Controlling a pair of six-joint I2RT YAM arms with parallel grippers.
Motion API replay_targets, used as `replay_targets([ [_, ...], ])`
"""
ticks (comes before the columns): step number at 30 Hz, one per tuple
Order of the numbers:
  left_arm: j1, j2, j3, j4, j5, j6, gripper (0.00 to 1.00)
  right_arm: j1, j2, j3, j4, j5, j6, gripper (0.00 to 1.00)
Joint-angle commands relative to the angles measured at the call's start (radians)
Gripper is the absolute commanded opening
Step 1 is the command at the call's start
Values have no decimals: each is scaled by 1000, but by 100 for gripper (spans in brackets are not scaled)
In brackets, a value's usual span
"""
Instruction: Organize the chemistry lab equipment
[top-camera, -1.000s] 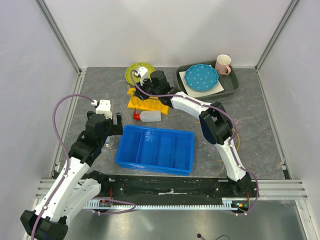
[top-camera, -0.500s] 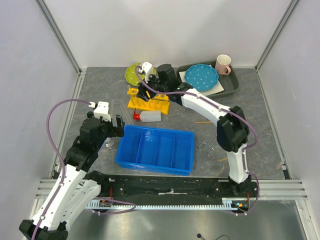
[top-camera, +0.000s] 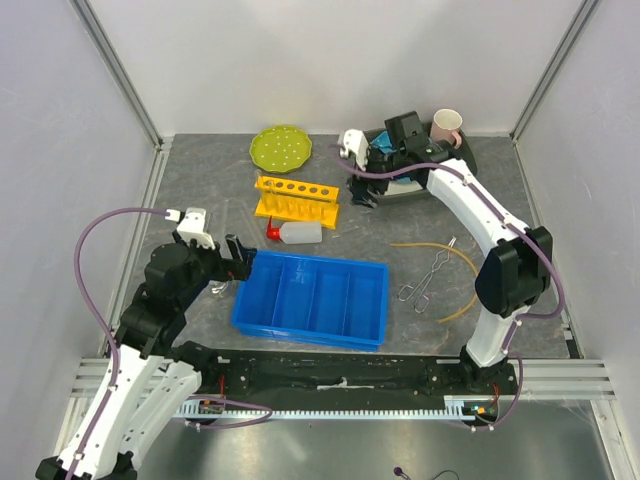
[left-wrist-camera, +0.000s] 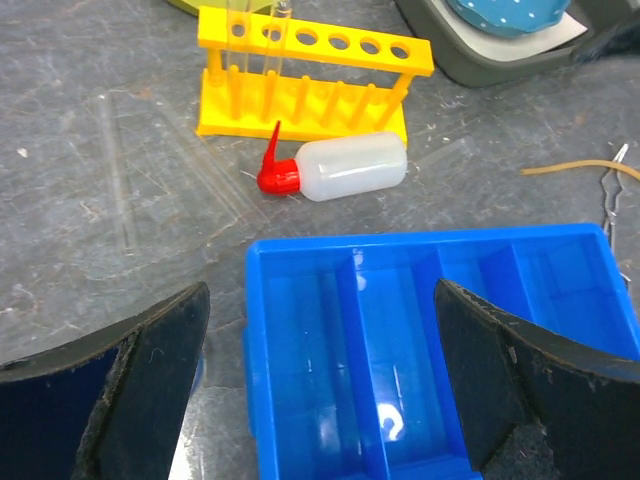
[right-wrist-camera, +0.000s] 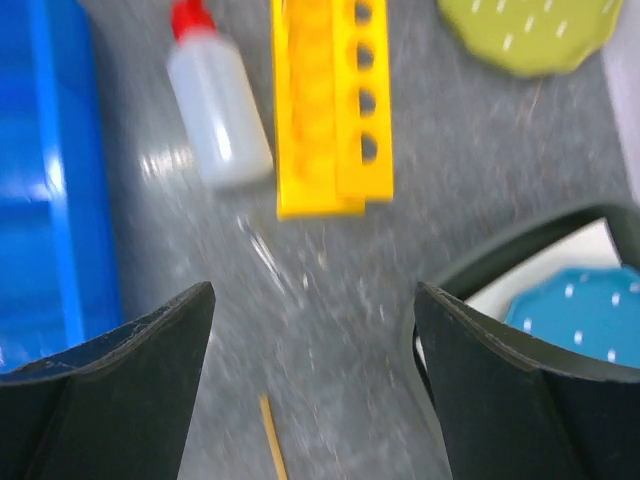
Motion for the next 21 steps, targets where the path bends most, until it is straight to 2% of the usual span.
replay_targets([
  [1, 5, 26, 26, 11, 64, -90, 100, -4, -31, -89, -202, 195, -421, 89],
  [6, 4, 78, 28, 32, 78, -133, 100, -31, 22, -133, -248, 191, -615, 89],
  [10, 5, 90, 14, 52, 74, -150, 100, -34, 105, -93, -280, 108, -715, 88],
  [15, 5, 95, 9, 58, 58, -147, 100, -34, 257, 6, -295, 56, -677, 87],
  [21, 5, 95, -9, 81, 40, -130, 100, -33, 363, 98, -288, 30, -657, 86],
])
